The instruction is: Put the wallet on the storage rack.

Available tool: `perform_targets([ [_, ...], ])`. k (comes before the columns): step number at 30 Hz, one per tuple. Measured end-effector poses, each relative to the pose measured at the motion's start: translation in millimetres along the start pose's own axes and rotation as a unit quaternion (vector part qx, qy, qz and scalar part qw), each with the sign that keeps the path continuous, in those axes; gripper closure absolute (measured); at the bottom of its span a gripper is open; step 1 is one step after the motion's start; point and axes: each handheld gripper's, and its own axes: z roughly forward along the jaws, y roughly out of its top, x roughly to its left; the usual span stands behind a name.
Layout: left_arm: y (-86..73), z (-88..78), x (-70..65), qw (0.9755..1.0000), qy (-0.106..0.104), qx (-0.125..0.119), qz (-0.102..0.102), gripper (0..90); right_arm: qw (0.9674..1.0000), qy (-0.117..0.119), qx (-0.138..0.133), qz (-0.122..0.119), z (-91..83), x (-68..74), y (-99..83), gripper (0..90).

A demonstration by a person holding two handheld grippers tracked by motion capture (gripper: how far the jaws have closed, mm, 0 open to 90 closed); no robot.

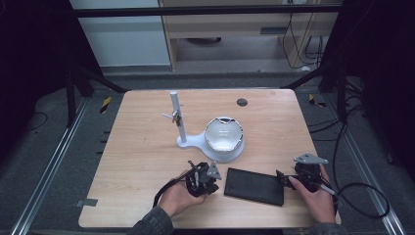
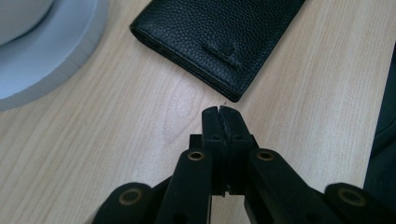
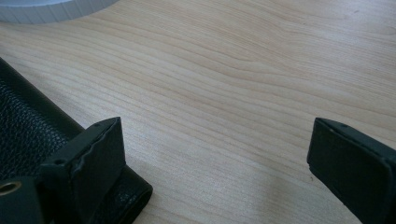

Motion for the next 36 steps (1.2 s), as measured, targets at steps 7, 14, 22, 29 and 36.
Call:
perform_targets([
  [7,-0.8,10.4,-2.6,1.0000,-0.006,0.007,0.001,89.1,1.0000,-0.005,-0.003,0.003,-1.2,-1.8,0.3,4.5],
  [14,-0.4,17.0,-4.8,0.9998,-0.013,0.012,0.004,89.1,0.9998,-0.008,-0.011,0.012,-3.9,-2.5,1.5,4.6],
  [22,0.7,23.3,-7.2,0.9997,-0.019,0.012,0.003,89.2,0.9995,-0.010,-0.023,0.019,-6.4,-4.8,2.2,4.3],
  [29,1.6,25.8,-6.9,0.9997,-0.020,0.013,0.003,89.2,0.9996,-0.009,-0.022,0.016,-6.2,-4.2,2.6,4.4],
  [36,2.4,27.7,-6.1,0.9996,-0.026,0.011,-0.002,89.2,0.9997,-0.008,-0.022,0.010,-5.9,-4.1,2.6,4.4],
])
